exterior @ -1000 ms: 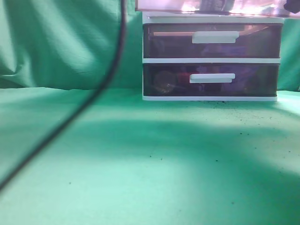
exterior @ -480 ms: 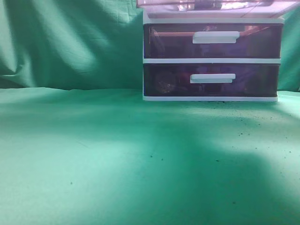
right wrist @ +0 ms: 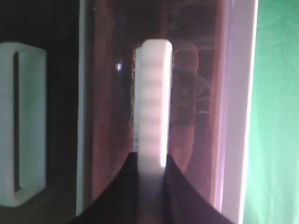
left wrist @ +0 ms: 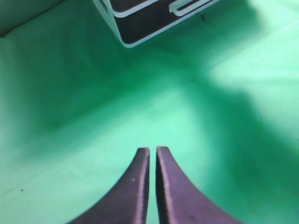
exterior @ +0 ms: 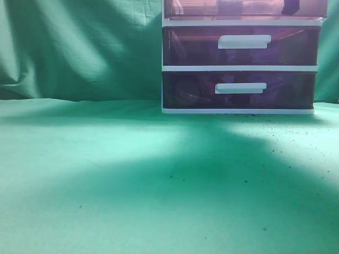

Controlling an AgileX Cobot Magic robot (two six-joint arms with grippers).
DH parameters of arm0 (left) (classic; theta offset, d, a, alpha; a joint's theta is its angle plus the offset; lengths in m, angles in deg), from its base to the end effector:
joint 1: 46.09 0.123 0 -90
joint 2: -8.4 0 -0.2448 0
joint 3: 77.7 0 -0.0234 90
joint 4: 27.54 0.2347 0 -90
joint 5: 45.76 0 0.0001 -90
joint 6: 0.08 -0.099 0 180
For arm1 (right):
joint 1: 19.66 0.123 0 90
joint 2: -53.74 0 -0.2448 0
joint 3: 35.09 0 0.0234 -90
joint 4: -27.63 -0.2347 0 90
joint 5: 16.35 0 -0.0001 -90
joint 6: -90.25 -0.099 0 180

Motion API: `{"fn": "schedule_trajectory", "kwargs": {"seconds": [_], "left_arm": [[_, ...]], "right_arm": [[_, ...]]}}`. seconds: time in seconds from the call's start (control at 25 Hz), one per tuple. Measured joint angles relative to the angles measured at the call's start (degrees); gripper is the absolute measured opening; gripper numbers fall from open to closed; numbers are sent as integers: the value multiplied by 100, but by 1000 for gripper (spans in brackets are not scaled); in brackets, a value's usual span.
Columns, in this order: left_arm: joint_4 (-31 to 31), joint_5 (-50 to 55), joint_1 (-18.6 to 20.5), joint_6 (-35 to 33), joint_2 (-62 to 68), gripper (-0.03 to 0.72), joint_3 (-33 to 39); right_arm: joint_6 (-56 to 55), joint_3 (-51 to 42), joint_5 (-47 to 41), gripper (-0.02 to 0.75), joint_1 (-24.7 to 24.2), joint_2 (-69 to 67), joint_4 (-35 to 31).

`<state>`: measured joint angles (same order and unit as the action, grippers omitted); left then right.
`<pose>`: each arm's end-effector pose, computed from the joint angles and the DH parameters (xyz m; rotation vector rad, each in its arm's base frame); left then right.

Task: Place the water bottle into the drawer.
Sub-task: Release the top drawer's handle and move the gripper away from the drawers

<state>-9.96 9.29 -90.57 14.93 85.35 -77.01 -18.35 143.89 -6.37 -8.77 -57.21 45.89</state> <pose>0.1890 -0.1513 0.3711 0.6501 2.1766 -0.1671 0.4020 0.0828 0.2641 -1.4748 1.1775 -0.9188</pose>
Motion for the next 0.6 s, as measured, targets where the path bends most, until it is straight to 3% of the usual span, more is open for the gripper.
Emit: {"fn": "schedule_trajectory", "kwargs": {"seconds": [0.32,0.6], "left_arm": [[-11,-73,0,9,-109,0,64],[62,-131,0,9,-109,0,112]], "right_arm": [[-506,35,167,88,-10,-102,100],[-1156,24,502,481,-35,-53,373]]}}
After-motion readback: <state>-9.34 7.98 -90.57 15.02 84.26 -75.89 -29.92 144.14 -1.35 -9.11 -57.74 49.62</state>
